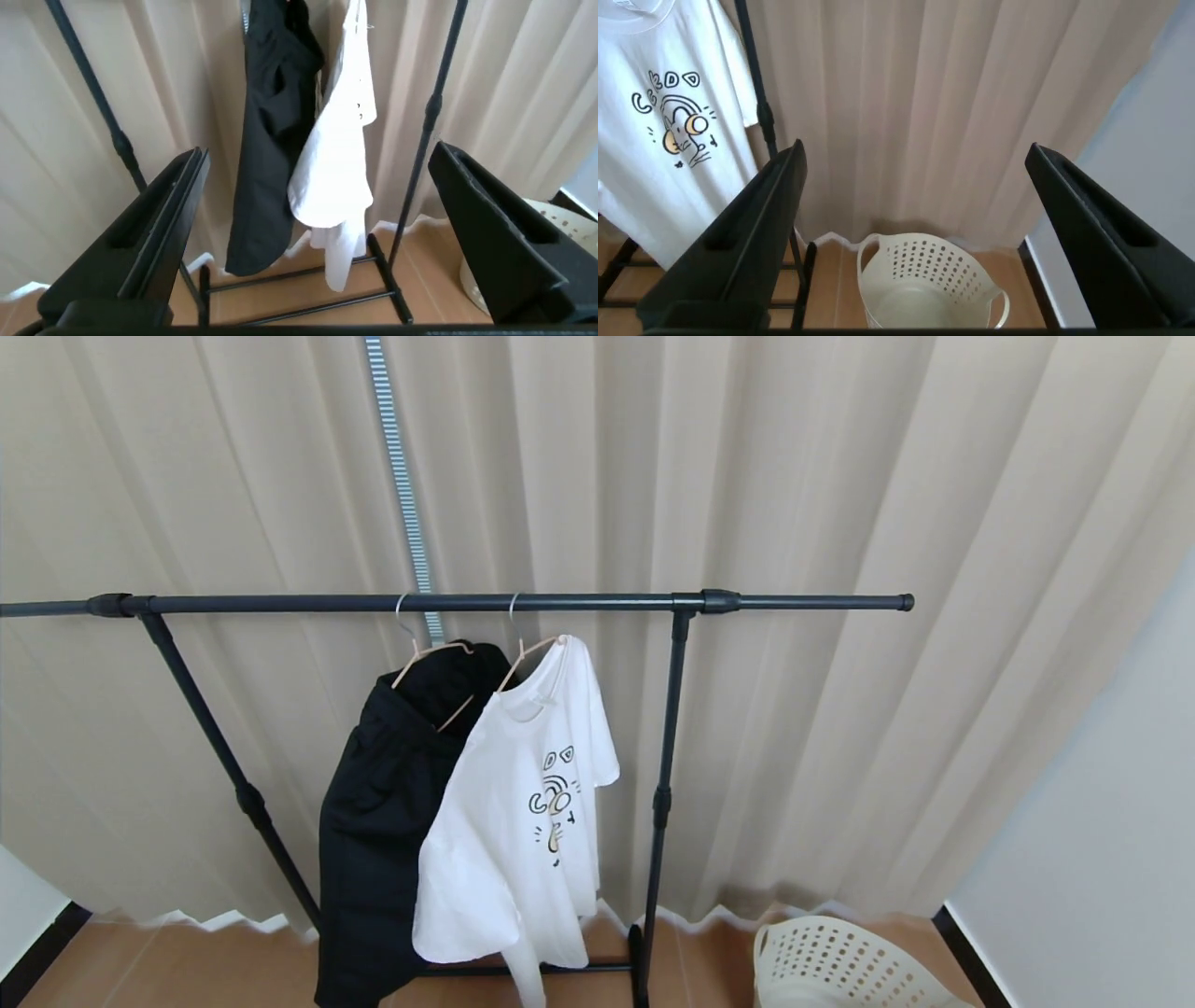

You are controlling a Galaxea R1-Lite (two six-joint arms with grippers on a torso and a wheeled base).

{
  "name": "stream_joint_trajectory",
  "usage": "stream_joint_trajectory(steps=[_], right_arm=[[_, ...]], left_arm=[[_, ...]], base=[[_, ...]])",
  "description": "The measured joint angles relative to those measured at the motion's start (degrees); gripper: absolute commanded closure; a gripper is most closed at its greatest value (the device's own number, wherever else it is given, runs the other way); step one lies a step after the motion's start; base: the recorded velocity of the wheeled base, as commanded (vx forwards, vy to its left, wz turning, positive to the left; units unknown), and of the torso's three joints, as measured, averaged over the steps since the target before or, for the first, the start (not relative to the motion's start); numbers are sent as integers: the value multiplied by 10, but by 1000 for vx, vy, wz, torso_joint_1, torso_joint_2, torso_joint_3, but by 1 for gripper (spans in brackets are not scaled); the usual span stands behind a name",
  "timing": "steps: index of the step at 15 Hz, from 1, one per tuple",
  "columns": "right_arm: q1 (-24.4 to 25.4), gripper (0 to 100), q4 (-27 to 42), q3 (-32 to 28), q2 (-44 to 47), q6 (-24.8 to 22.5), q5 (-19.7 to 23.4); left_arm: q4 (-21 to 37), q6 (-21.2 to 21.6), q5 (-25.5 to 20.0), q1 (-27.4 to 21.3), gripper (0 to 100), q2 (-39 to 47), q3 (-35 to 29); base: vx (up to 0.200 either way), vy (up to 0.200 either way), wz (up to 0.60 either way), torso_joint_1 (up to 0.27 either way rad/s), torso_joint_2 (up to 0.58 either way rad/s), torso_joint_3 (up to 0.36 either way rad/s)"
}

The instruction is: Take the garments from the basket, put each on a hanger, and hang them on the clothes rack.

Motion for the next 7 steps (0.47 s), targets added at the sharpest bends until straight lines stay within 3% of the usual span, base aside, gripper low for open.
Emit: stream_joint_trajectory(steps=[7], right_arm=[[0,0,0,1,0,2,0]], left_arm=[[0,-10,1,1,0,-1,0]], base=[[0,0,0,0,0,0]])
